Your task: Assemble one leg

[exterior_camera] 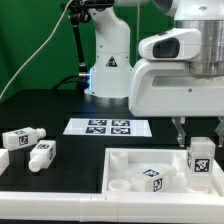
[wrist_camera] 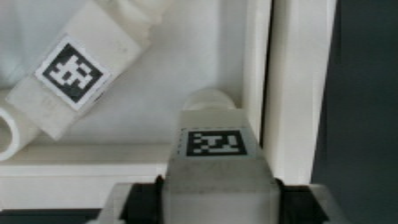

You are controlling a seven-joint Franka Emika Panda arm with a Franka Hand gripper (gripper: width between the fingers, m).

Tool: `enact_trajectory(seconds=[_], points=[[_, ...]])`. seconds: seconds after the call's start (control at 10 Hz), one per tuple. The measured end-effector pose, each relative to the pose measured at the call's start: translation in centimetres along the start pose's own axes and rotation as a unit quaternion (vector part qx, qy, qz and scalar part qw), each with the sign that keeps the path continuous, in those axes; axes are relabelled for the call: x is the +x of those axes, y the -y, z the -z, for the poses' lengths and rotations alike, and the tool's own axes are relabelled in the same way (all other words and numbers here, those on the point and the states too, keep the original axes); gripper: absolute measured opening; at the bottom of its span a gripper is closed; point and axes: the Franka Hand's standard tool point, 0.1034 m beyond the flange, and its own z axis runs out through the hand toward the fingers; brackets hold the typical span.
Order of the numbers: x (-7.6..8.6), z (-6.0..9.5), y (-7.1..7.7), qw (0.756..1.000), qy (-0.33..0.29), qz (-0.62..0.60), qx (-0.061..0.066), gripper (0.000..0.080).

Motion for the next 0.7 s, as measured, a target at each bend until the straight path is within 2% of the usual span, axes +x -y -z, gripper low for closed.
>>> enact_trajectory(seconds=[0.2,0.5,0.6,0.7], points=[[0.03,-0.07,-0.05,0.995,-0.004,-0.095,0.008,0.0281],[0.0,-0.14,-0.24,0.963,-0.005,-0.269,0.031,0.0281],[-0.13,-0.19,-0.03,0.937,0.0,-0.348,0.036,0.0281],[-0.32,-0.23,0.48,0.906,0.005,-0.421,0.035,0.0281]])
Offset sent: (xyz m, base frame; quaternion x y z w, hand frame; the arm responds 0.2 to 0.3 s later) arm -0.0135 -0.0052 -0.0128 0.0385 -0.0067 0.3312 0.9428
